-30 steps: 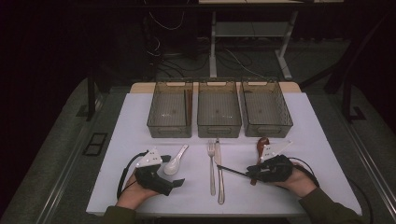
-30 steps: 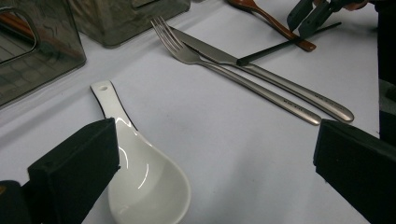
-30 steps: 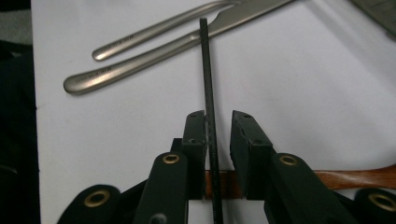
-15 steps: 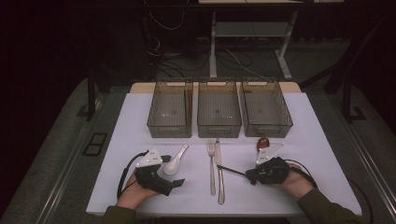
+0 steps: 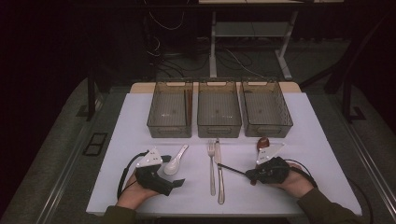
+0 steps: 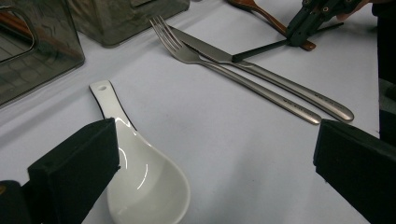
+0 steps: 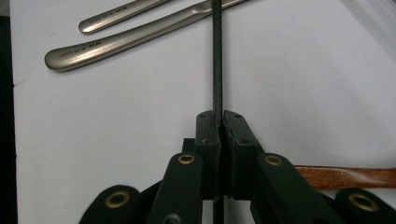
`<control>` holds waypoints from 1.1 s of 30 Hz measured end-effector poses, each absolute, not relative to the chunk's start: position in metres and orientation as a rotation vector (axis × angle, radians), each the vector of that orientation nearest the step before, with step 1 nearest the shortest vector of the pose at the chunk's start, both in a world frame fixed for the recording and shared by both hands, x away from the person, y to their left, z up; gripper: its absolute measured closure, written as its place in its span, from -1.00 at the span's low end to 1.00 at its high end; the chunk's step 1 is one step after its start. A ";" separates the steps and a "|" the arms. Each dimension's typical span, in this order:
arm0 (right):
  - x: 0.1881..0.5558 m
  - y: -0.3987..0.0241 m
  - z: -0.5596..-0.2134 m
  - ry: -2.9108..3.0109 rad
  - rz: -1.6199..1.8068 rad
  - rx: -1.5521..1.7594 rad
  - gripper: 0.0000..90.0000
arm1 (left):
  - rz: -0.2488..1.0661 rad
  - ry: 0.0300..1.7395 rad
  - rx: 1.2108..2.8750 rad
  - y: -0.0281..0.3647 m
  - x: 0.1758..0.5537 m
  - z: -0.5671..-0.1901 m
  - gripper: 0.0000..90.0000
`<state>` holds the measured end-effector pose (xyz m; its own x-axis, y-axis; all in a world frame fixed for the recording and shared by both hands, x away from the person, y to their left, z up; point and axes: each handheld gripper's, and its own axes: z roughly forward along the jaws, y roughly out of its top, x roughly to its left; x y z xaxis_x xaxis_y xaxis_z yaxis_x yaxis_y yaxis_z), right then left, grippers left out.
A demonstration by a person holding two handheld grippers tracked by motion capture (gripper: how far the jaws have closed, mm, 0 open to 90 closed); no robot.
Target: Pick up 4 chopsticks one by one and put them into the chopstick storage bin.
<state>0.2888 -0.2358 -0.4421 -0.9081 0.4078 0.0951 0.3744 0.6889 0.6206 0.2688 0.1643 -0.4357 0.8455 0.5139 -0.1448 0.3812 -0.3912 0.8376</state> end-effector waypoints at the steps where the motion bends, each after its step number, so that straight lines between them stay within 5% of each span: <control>1: 0.289 -0.236 -0.442 2.839 1.024 0.659 0.88 | 0.168 0.656 2.027 0.164 0.269 -0.436 -1.00; 33: 0.314 -0.236 -0.407 2.641 1.333 0.747 0.89 | 0.168 0.657 2.028 0.165 0.270 -0.437 -1.00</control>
<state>0.3142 -0.2362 -0.4069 -0.8765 0.4619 0.1356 0.3834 0.4995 0.7769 0.2702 0.1649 -0.4370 0.8452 0.5145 -0.1447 0.3821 -0.3922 0.8368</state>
